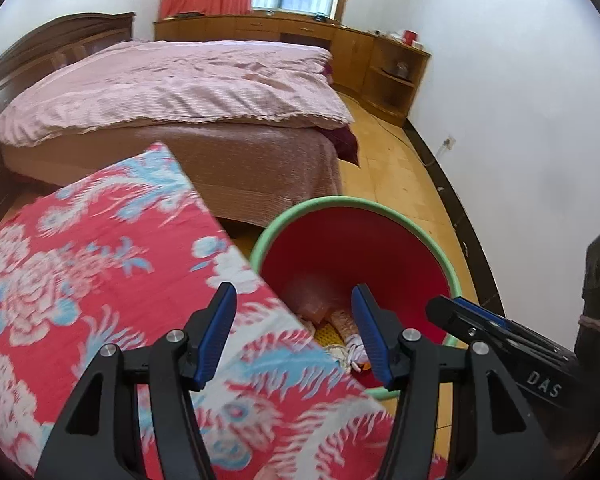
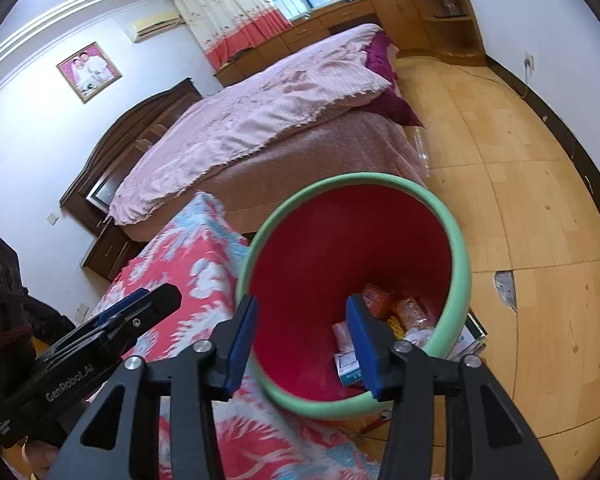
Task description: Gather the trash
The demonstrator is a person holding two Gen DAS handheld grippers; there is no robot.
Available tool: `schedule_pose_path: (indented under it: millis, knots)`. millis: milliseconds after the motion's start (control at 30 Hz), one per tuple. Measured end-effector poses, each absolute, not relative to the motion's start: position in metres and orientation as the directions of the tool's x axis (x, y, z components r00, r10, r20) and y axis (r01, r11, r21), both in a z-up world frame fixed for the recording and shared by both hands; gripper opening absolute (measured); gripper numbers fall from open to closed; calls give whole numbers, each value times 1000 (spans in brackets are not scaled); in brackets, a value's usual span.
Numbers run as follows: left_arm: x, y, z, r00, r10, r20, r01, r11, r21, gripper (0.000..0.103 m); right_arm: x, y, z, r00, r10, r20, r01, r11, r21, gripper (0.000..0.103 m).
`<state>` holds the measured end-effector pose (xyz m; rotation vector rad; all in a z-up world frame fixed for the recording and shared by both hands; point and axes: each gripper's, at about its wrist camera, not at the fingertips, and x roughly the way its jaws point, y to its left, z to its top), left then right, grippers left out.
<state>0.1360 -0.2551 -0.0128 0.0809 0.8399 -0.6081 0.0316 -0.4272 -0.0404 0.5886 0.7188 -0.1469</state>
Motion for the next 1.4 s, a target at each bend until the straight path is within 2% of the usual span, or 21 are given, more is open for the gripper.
schedule_pose_path:
  millis: [367, 500, 600, 733, 1167, 1400]
  knots:
    - [105, -182, 15, 604, -365, -709, 377, 914, -150, 62, 12, -363, -7, 781, 101, -617, 217, 881, 420, 62]
    - [94, -156, 23, 628, -331, -704, 330, 933, -144, 62, 4, -339, 4, 786, 107, -609, 188, 896, 401, 74]
    - [82, -135, 28, 652, -299, -697, 295, 947, -131, 62, -2, -321, 10, 786, 112, -608, 171, 906, 388, 76]
    - [65, -113, 33, 677, -264, -687, 259, 959, -114, 62, -12, -298, 17, 788, 108, -606, 150, 921, 359, 88]
    - [24, -57, 41, 726, -169, -667, 137, 986, -100, 62, -49, -246, 38, 816, 100, -569, 82, 955, 286, 91]
    - [7, -35, 46, 752, -99, -652, 63, 995, -78, 62, -60, -235, 39, 822, 124, -555, 58, 953, 298, 92]
